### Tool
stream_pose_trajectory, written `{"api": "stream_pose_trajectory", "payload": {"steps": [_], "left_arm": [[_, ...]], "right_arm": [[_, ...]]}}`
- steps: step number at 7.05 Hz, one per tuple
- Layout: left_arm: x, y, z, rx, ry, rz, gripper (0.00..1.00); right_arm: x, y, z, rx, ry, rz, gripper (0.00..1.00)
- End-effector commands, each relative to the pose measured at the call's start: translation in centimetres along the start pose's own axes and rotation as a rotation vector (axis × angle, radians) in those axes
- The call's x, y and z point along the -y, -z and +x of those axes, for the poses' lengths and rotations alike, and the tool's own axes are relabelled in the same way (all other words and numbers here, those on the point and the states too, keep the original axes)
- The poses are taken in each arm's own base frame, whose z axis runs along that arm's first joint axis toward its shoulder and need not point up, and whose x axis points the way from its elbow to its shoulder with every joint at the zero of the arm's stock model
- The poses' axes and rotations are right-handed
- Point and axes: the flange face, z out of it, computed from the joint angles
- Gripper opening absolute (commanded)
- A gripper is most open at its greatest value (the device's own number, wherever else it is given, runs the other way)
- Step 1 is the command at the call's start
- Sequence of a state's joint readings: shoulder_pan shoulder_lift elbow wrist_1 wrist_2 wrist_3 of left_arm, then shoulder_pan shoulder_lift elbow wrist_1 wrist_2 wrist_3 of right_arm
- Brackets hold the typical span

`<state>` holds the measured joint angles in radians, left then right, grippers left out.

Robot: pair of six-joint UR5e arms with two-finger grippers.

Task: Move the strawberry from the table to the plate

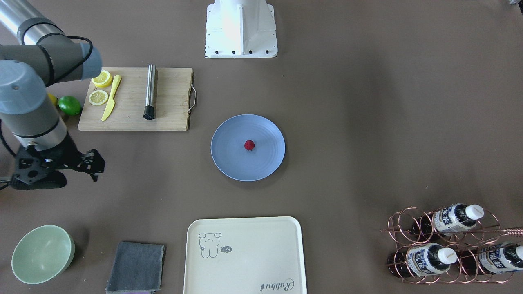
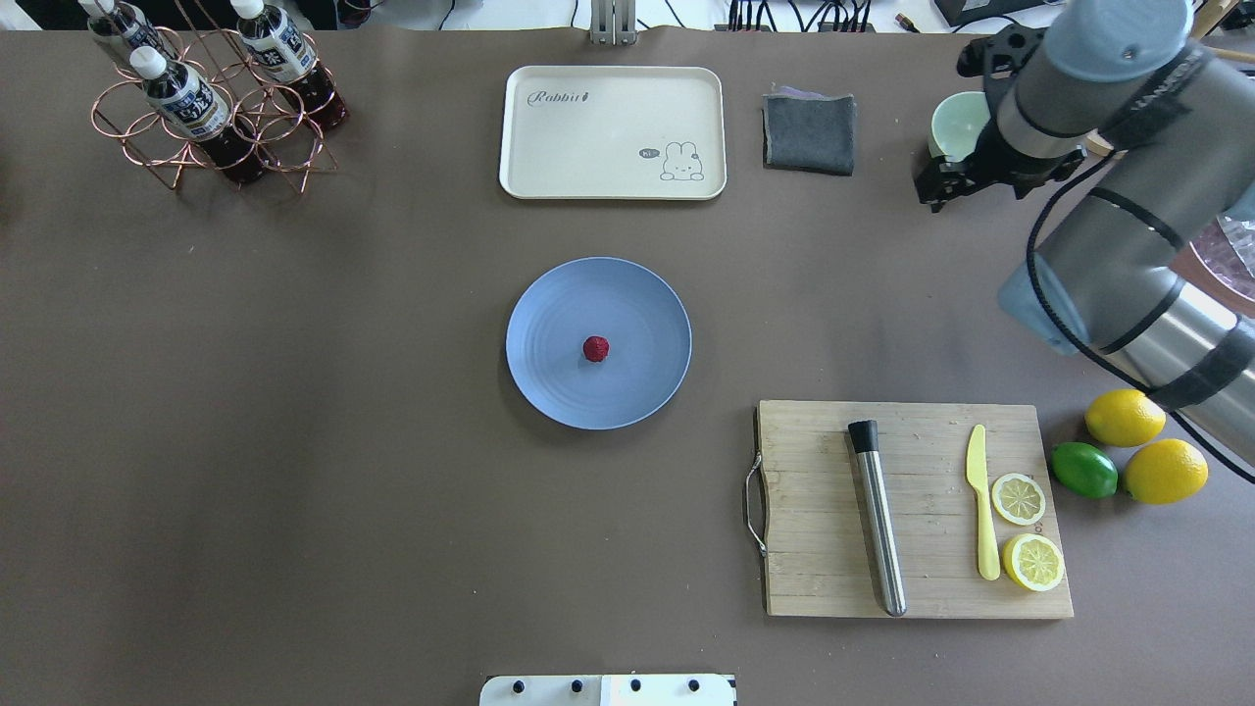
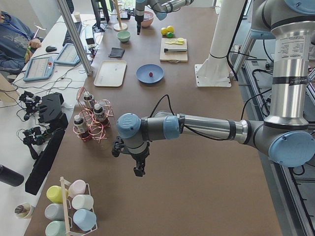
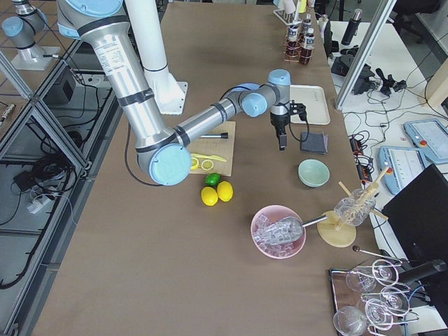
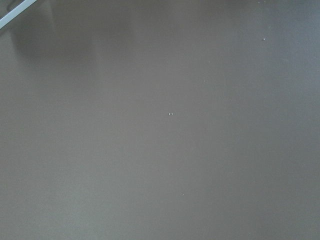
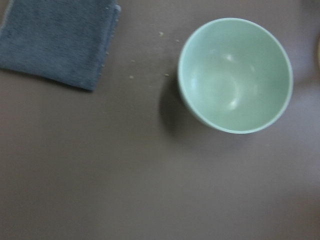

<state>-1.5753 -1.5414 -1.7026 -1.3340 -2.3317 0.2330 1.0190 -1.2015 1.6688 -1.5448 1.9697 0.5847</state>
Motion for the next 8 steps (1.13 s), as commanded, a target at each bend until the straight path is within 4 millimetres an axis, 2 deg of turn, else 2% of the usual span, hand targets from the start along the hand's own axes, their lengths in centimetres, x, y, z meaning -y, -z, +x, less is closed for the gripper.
{"api": "stream_pose_trajectory", "payload": {"steps": [1, 2, 3, 4, 5, 6, 7, 8], "left_arm": [[0.0, 0.0, 0.1, -0.004, -0.001, 0.002, 0.98], [0.0, 0.1, 0.2, -0.004, -0.003, 0.004, 0.98], [0.0, 0.2, 0.2, -0.004, -0.004, 0.005, 0.98], [0.1, 0.2, 0.3, -0.004, -0.006, 0.007, 0.98], [0.0, 0.3, 0.3, -0.004, -0.006, 0.007, 0.98], [0.0, 0.2, 0.2, -0.005, -0.001, 0.004, 0.98], [-0.1, 0.0, 0.1, -0.006, 0.006, 0.001, 0.98], [-0.3, 0.0, -0.1, -0.006, 0.012, 0.002, 0.98]], "right_arm": [[-3.3, 0.7, 15.5, 0.002, 0.127, -0.050, 1.00], [-5.3, 1.5, 21.5, 0.028, 0.159, -0.063, 1.00], [-7.4, 2.2, 26.7, 0.061, 0.173, -0.068, 1.00], [-9.3, 2.9, 30.6, 0.101, 0.113, -0.064, 1.00], [-12.7, 2.3, 34.9, 0.093, 0.030, -0.085, 1.00], [-15.5, 2.0, 37.7, 0.081, -0.027, -0.097, 1.00], [-16.5, 2.1, 38.9, 0.064, -0.054, -0.099, 1.00], [-17.0, 0.8, 40.1, 0.028, -0.081, -0.129, 1.00]]}}
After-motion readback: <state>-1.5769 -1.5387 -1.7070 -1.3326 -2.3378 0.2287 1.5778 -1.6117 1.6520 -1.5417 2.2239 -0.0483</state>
